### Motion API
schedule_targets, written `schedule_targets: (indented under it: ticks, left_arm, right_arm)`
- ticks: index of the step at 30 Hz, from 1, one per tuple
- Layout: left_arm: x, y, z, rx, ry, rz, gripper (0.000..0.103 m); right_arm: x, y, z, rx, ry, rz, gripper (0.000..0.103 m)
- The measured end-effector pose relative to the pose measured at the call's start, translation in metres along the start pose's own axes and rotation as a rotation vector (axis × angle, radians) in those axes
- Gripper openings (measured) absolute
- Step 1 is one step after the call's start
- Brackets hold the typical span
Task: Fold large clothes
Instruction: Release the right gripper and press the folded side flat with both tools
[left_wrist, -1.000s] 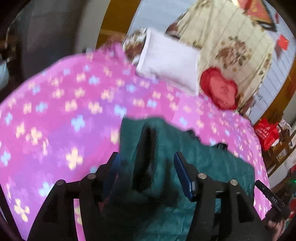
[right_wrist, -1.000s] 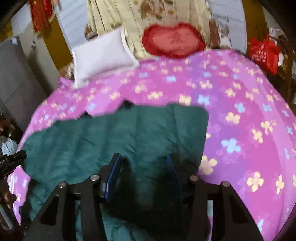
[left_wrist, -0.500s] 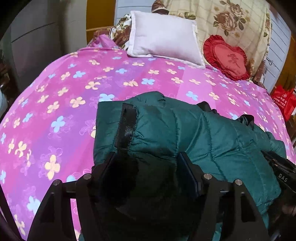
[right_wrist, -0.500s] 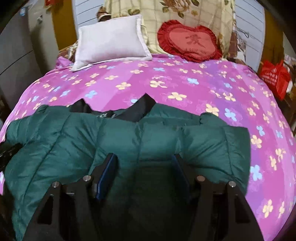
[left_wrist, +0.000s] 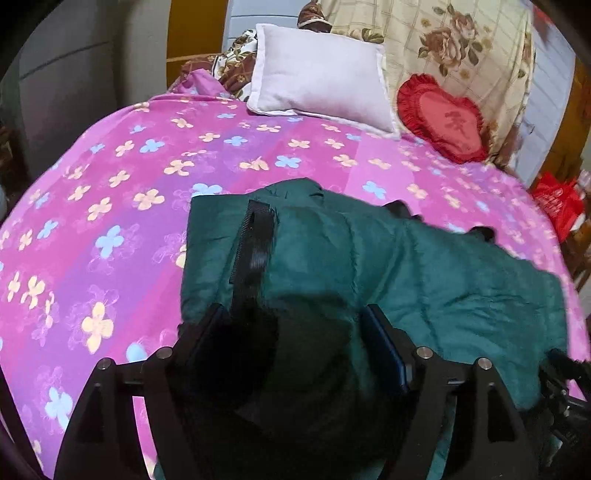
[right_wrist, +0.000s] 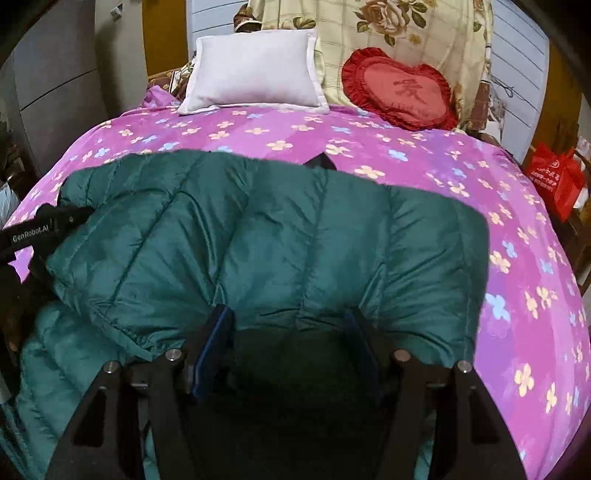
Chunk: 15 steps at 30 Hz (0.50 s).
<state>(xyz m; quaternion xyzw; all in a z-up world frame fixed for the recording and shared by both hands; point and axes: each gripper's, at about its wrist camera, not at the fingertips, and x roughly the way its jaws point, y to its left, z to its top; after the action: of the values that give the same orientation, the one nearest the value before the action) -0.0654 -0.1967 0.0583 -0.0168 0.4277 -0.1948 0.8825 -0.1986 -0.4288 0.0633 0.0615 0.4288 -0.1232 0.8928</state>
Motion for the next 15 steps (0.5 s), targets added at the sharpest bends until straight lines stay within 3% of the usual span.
schedule_targets:
  ticks: [3,4,6,10,12,15]
  left_arm:
    - [-0.028,0.008,0.002,-0.050,-0.054,-0.057,0.056]
    - [-0.038,0.007,0.003,-0.046,-0.073,-0.065,0.056]
    - [-0.049,0.000,0.005,-0.025,-0.094,-0.080,0.056]
    - [-0.056,-0.021,0.001,0.015,-0.107,-0.117,0.056]
    - [-0.052,-0.035,-0.003,0.064,-0.106,-0.102,0.056]
    - [-0.033,-0.048,-0.007,0.138,-0.080,-0.019,0.056]
  right_arm:
    - [-0.034,-0.009,-0.005,0.084,-0.041,0.071,0.067]
    - [-0.049,-0.012,-0.011,0.092,-0.067,0.076,0.072]
    - [-0.067,-0.015,-0.023,0.083,-0.089,0.032,0.079]
    - [-0.083,-0.025,-0.043,0.105,-0.077,0.026,0.080]
    - [-0.093,-0.028,-0.050,0.116,-0.082,0.035,0.080]
    - [-0.108,-0.033,-0.059,0.123,-0.099,0.010,0.080]
